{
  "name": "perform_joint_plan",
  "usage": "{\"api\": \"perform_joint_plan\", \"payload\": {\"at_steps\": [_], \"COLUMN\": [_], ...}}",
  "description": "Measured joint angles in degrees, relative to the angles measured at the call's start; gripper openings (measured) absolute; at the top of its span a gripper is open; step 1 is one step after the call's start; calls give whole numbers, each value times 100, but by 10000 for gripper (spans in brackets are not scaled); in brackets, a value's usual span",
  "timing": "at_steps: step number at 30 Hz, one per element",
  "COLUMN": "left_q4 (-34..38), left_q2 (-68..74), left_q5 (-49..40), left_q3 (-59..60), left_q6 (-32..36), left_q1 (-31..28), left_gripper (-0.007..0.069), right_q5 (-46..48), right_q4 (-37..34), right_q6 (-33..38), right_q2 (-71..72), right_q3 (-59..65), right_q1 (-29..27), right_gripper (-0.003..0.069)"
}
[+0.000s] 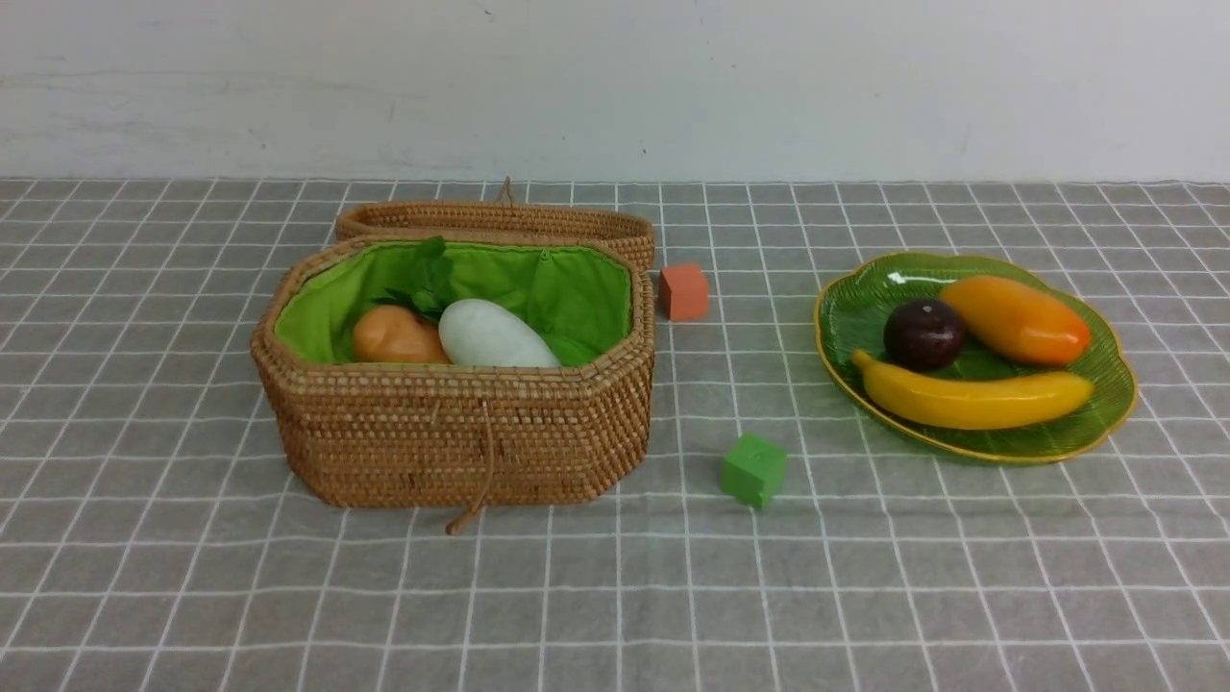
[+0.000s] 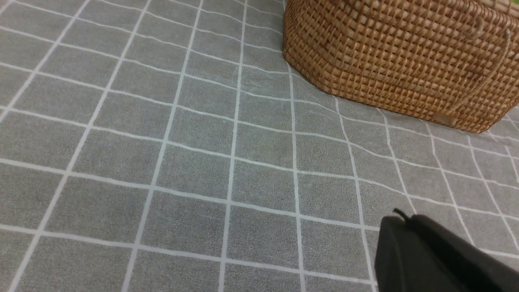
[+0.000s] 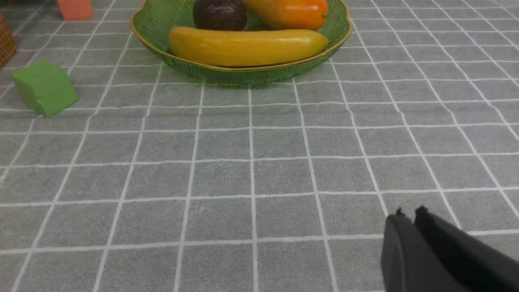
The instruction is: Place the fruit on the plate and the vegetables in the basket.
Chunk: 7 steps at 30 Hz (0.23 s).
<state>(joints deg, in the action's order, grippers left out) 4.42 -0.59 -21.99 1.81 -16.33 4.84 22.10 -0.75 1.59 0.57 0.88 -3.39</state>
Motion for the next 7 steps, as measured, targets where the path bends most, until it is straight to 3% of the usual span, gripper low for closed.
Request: {"api": "perform_joint_plan", "payload": {"at_steps": [7], "left_q4": [0], "left_q2": [0], "left_q5": [0], "left_q3": [0], "left_q6": [0], "left_q1": [0], "left_gripper": [-10], "right_q5": [0], "right_q4": [0], "right_q6": [0], "right_q2": [0], "right_q3": [0], "right_q1": [0], "right_gripper": [56]}}
